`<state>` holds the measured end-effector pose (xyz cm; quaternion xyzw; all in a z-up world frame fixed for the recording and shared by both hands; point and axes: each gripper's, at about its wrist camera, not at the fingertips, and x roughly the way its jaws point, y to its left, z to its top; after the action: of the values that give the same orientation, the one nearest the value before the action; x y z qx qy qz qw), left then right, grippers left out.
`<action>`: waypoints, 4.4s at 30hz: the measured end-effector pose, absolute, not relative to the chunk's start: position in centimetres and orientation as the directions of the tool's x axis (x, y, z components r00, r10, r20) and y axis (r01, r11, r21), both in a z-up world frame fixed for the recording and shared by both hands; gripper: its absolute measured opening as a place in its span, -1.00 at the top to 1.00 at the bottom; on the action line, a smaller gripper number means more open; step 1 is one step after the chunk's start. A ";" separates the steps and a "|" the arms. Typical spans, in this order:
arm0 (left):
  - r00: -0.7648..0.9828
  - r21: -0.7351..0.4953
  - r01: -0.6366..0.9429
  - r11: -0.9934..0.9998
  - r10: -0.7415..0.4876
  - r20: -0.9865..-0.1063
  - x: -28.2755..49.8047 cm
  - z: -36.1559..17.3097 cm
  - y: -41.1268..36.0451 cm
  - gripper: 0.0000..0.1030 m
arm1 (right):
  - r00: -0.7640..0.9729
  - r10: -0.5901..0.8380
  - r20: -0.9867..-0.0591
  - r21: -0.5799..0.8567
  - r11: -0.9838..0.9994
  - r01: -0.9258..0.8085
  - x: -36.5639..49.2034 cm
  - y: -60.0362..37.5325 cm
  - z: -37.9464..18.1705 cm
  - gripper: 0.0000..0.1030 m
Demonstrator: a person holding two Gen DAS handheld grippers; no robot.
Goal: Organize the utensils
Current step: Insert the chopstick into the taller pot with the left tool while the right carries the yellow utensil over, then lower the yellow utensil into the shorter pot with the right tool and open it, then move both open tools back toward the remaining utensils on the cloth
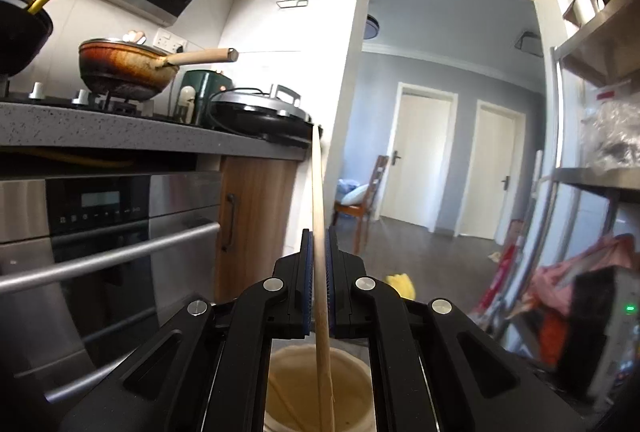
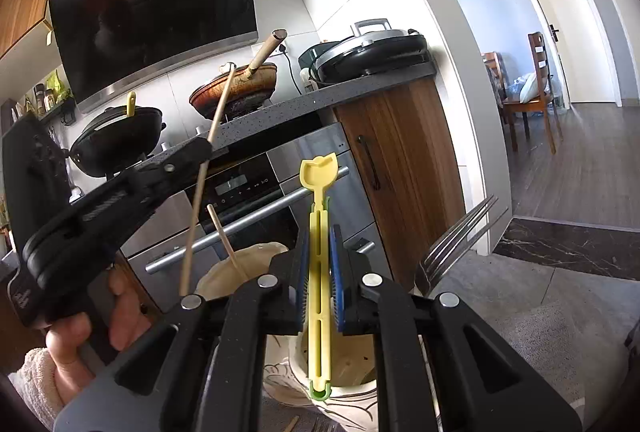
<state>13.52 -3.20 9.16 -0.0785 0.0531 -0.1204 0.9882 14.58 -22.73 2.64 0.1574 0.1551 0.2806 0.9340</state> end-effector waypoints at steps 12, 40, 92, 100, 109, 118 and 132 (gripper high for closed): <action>0.967 -0.123 0.212 0.969 -0.227 -0.119 12.9 5.8 -2.8 0.87 | 0.849 0.500 -0.172 0.234 0.858 -0.458 13.9 -20.4 1.2 0.81; 0.943 -0.209 0.258 0.943 -0.293 -0.157 11.7 3.7 -0.6 0.87 | 0.763 0.628 -0.151 0.477 0.722 -0.501 15.5 -22.9 0.9 0.81; 0.753 -0.325 0.464 0.824 -0.560 -0.345 17.4 10.3 -6.9 0.85 | 0.788 0.612 -0.064 0.338 0.757 -0.559 13.2 -23.0 2.1 0.81; 0.776 -0.227 0.486 0.844 -0.536 -0.333 16.2 10.2 -8.0 0.85 | 0.831 0.550 -0.088 0.205 0.826 -0.525 12.6 -21.8 2.0 0.81; 0.748 -0.204 0.480 0.853 -0.520 -0.412 16.4 8.4 -8.7 0.70 | 0.829 0.523 -0.196 0.185 0.850 -0.493 13.2 -21.4 1.2 0.81; 0.762 -0.195 0.440 0.877 -0.479 -0.435 15.1 8.3 -8.3 0.47 | 0.810 0.532 -0.247 0.229 0.844 -0.484 12.0 -22.9 0.9 0.51; 0.839 -0.064 0.324 0.944 -0.317 -0.443 5.5 7.9 -4.3 -0.29 | 0.782 0.463 -0.417 0.229 0.886 -0.403 5.5 -25.7 0.9 -0.55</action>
<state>5.51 -4.30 7.89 0.0068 0.2298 -0.1671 0.9588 5.51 -25.69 0.94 0.0635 0.2371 0.2297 0.9418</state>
